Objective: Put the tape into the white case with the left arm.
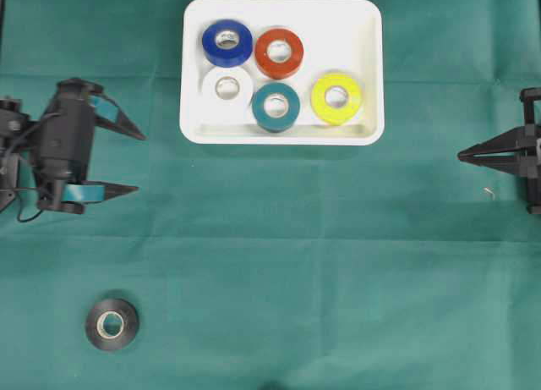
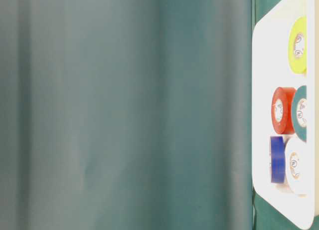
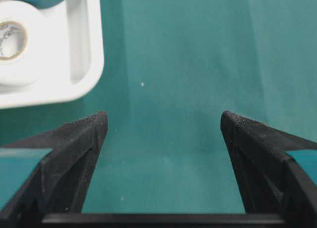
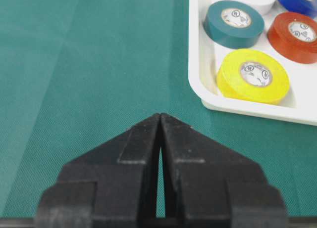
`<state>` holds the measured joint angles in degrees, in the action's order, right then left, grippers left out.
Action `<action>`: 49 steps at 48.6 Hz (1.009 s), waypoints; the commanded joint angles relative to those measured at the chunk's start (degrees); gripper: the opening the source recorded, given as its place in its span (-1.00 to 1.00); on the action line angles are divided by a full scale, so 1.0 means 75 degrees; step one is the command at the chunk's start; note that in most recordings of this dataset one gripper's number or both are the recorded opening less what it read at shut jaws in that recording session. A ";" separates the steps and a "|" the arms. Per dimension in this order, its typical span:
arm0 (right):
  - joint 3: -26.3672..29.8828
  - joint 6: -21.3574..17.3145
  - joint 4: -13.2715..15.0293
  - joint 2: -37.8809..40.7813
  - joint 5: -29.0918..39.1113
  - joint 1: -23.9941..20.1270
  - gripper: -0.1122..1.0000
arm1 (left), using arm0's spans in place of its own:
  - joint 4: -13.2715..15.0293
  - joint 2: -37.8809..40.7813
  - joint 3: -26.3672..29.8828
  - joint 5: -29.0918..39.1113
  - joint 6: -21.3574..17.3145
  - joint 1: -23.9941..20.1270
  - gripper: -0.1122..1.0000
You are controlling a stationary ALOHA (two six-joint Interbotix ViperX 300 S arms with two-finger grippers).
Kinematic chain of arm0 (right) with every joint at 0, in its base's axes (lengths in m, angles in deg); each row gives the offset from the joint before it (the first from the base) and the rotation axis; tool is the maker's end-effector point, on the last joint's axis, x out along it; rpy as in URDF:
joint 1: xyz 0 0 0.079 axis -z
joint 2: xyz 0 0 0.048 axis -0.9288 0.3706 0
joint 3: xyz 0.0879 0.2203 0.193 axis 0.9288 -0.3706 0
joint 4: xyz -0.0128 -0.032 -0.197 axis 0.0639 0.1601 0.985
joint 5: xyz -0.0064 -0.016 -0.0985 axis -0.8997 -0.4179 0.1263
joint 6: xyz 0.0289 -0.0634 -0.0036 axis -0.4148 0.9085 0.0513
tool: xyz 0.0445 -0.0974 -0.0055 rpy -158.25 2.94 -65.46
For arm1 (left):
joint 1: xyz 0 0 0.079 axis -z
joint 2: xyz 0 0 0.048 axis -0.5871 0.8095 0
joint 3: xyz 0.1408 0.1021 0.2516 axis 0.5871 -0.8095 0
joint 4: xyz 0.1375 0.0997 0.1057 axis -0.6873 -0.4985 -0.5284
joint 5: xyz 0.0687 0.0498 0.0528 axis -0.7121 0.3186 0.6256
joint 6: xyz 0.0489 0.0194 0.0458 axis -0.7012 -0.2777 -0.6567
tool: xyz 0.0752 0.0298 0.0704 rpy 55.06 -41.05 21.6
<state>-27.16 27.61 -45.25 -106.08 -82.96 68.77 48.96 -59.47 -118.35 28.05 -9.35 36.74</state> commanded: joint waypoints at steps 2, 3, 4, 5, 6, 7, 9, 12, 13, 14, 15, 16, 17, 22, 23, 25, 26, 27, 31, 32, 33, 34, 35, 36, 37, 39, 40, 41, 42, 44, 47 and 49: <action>0.0070 -0.0012 0.0000 0.0059 -0.0070 0.0012 -0.97 | 0.0012 -0.0492 -0.0152 -0.0023 0.0000 0.0023 0.86; 0.0082 -0.0012 0.0000 0.0059 -0.0070 0.0012 -0.97 | 0.0023 -0.0574 -0.0199 -0.0035 0.0000 0.0023 0.86; 0.0082 -0.0012 0.0012 0.0059 -0.0082 0.0012 -0.97 | 0.0012 -0.0668 -0.0258 -0.0035 0.0012 0.0023 0.86; 0.0070 -0.0012 0.0012 0.0059 -0.0070 0.0012 -0.97 | 0.0023 -0.0762 -0.0316 -0.0023 0.0012 0.0023 0.86; 0.0070 -0.0012 0.0000 0.0059 -0.0082 0.0012 -0.97 | 0.0012 -0.0855 -0.0363 -0.0035 0.0012 0.0023 0.86; 0.0082 -0.0012 0.0000 0.0059 -0.0070 0.0012 -0.97 | 0.0012 -0.0938 -0.0422 -0.0023 0.0012 0.0023 0.86; 0.0070 -0.0012 0.0012 0.0059 -0.0070 0.0012 -0.97 | 0.0012 -0.1090 -0.0527 -0.0023 0.0012 0.0023 0.86; 0.0070 -0.0012 0.0000 0.0059 -0.0070 0.0012 -0.97 | 0.0012 -0.1312 -0.0668 -0.0023 0.0012 0.0023 0.86; 0.0082 -0.0012 0.0012 0.0059 -0.0070 0.0012 -0.97 | 0.0012 -0.1371 -0.0691 -0.0012 0.0012 0.0035 0.86; 0.0070 -0.0012 0.0012 0.0059 -0.0070 0.0012 -0.97 | 0.0023 -0.1418 -0.0715 -0.0012 0.0012 0.0023 0.86; 0.0070 -0.0012 0.0012 0.0059 -0.0082 0.0012 -0.97 | 0.0012 -0.1477 -0.0750 0.0000 0.0012 0.0035 0.86; 0.0082 -0.0012 0.0000 0.0059 -0.0070 0.0012 -0.97 | 0.0012 -0.1512 -0.0773 0.0012 0.0012 0.0035 0.86; 0.0082 -0.0012 0.0012 0.0059 -0.0070 0.0012 -0.97 | 0.0012 -0.1547 -0.0785 0.0012 0.0012 0.0035 0.86; 0.0070 -0.0012 0.0012 0.0059 -0.0070 0.0012 -0.97 | 0.0012 -0.1676 -0.0867 0.0047 0.0012 0.0023 0.86; 0.0082 -0.0012 0.0012 0.0047 -0.0082 0.0012 -0.97 | 0.0012 -0.1688 -0.0879 0.0047 0.0012 0.0023 0.86; 0.0070 -0.0012 0.0000 0.0059 -0.0070 0.0012 -0.97 | 0.0012 -0.1676 -0.0891 0.0047 0.0012 0.0023 0.86; 0.0070 -0.0012 0.0012 0.0059 -0.0070 0.0012 -0.97 | 0.0023 -0.1676 -0.0902 0.0047 0.0012 0.0035 0.86; 0.0070 -0.0012 0.0000 0.0059 -0.0070 0.0012 -0.97 | 0.0023 -0.1676 -0.0891 0.0047 0.0012 0.0023 0.86; 0.0082 -0.0012 0.0012 0.0059 -0.0082 0.0012 -0.97 | 0.0012 -0.1641 -0.0902 0.0047 0.0012 0.0035 0.86; 0.0070 -0.0012 0.0012 0.0059 -0.0070 0.0012 -0.97 | 0.0023 -0.1641 -0.0891 0.0047 0.0012 0.0023 0.86; 0.0082 -0.0012 0.0000 0.0059 -0.0070 0.0012 -0.97 | 0.0012 -0.1629 -0.0891 0.0047 0.0012 0.0035 0.86; 0.0070 -0.0012 0.0012 0.0059 -0.0070 0.0023 -0.97 | 0.0012 -0.1629 -0.0902 0.0047 0.0012 0.0035 0.86; 0.0070 -0.0012 0.0000 0.0059 -0.0082 0.0012 -0.97 | 0.0012 -0.1629 -0.0902 0.0047 0.0012 0.0035 0.86; 0.0070 -0.0012 0.0000 0.0059 -0.0082 0.0012 -0.97 | 0.0012 -0.1617 -0.0902 0.0047 0.0012 0.0035 0.86; 0.0082 -0.0012 0.0000 0.0059 -0.0070 0.0012 -0.97 | 0.0023 -0.1617 -0.0902 0.0047 0.0023 0.0047 0.86; 0.0070 -0.0012 0.0012 0.0059 -0.0070 0.0012 -0.97 | 0.0012 -0.1605 -0.0891 0.0070 0.0023 0.0082 0.86; 0.0070 -0.0012 0.0000 0.0059 -0.0070 0.0023 -0.97 | 0.0023 -0.1605 -0.0891 0.0082 0.0023 0.0152 0.86; 0.0082 -0.0012 0.0000 0.0059 -0.0082 0.0012 -0.97 | 0.0023 -0.1605 -0.0902 0.0094 0.0035 0.0223 0.86; 0.0070 -0.0012 0.0000 0.0059 -0.0070 0.0012 -0.97 | 0.0023 -0.1605 -0.0902 0.0105 0.0035 0.0305 0.86; 0.0082 -0.0012 0.0000 0.0059 -0.0070 0.0012 -0.97 | 0.0012 -0.1594 -0.0902 0.0152 0.0035 0.0504 0.86; 0.0082 -0.0012 0.0012 0.0059 -0.0082 0.0012 -0.97 | 0.0023 -0.1594 -0.0902 0.0211 0.0059 0.0820 0.86; 0.0082 -0.0012 0.0000 0.0059 -0.0070 0.0012 -0.97 | 0.0023 -0.1594 -0.0902 0.0234 0.0105 0.1020 0.86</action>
<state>-27.16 27.61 -45.25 -105.99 -82.96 68.86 49.05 -71.68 -125.64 29.72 -8.99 41.75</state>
